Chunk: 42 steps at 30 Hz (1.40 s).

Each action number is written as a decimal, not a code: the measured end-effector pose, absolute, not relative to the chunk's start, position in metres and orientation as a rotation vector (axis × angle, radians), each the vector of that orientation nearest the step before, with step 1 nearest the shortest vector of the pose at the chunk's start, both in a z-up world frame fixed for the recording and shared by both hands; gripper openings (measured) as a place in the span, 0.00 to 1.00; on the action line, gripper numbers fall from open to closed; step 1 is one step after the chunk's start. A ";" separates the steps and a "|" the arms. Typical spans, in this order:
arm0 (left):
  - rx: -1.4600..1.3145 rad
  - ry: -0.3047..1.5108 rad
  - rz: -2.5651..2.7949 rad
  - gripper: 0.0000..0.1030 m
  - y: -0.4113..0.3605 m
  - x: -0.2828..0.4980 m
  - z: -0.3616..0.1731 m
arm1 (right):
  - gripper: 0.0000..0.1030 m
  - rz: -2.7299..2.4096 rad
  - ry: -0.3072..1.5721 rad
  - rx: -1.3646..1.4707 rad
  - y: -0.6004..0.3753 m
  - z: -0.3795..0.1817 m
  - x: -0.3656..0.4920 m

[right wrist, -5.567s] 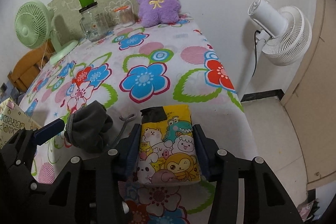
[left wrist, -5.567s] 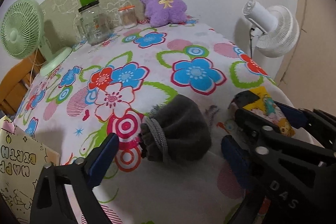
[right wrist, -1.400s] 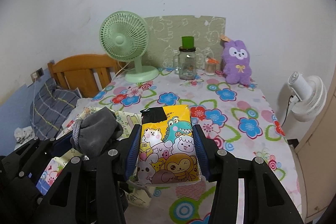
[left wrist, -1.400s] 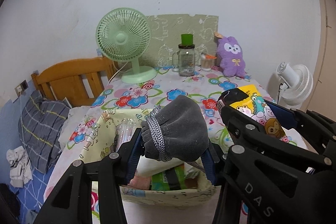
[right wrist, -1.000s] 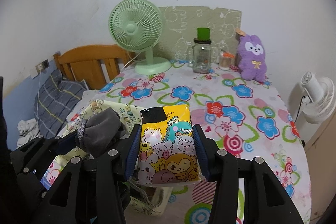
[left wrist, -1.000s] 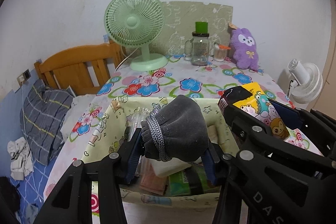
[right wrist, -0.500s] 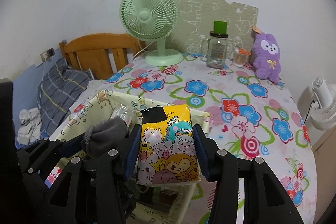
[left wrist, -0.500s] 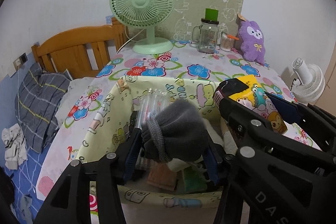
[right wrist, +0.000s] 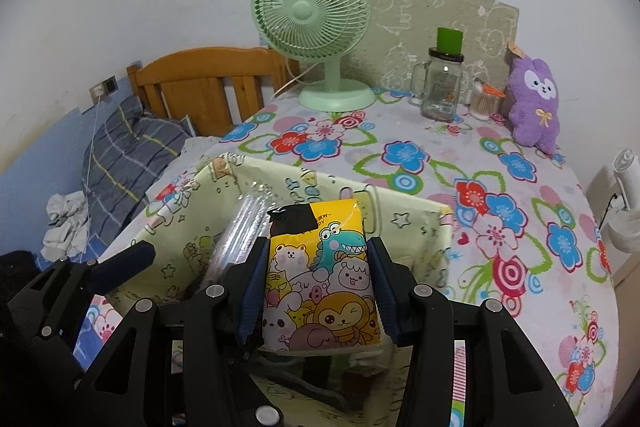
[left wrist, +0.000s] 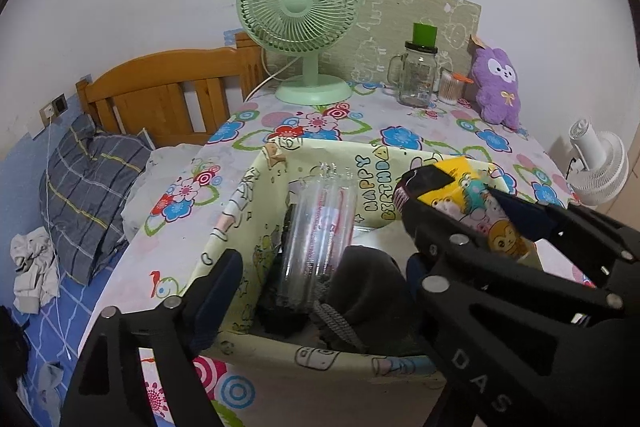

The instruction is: Organize soft objects

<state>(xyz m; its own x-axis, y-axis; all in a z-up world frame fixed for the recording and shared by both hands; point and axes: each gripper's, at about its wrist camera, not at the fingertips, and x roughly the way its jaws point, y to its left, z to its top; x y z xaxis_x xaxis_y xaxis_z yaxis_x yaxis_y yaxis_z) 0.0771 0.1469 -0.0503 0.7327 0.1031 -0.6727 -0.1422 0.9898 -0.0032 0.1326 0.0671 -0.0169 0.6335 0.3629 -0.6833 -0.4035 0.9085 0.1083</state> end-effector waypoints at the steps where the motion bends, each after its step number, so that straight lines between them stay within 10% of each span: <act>1: -0.054 0.734 0.140 0.84 0.148 0.076 -0.050 | 0.50 0.441 0.771 -0.054 0.068 -0.018 0.133; 21: -0.059 0.733 0.136 0.91 0.144 0.069 -0.051 | 0.79 0.409 0.762 -0.053 0.066 -0.015 0.125; 42: 0.003 0.647 0.094 1.00 0.098 0.055 -0.021 | 0.86 0.301 0.677 -0.014 0.007 0.016 0.102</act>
<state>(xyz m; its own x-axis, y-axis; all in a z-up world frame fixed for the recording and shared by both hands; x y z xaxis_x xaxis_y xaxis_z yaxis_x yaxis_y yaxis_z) 0.0553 0.0979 -0.0214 0.7940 0.0882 -0.6015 -0.0864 0.9957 0.0319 0.1022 0.0069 0.0162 0.7379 0.2700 -0.6185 -0.2790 0.9566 0.0848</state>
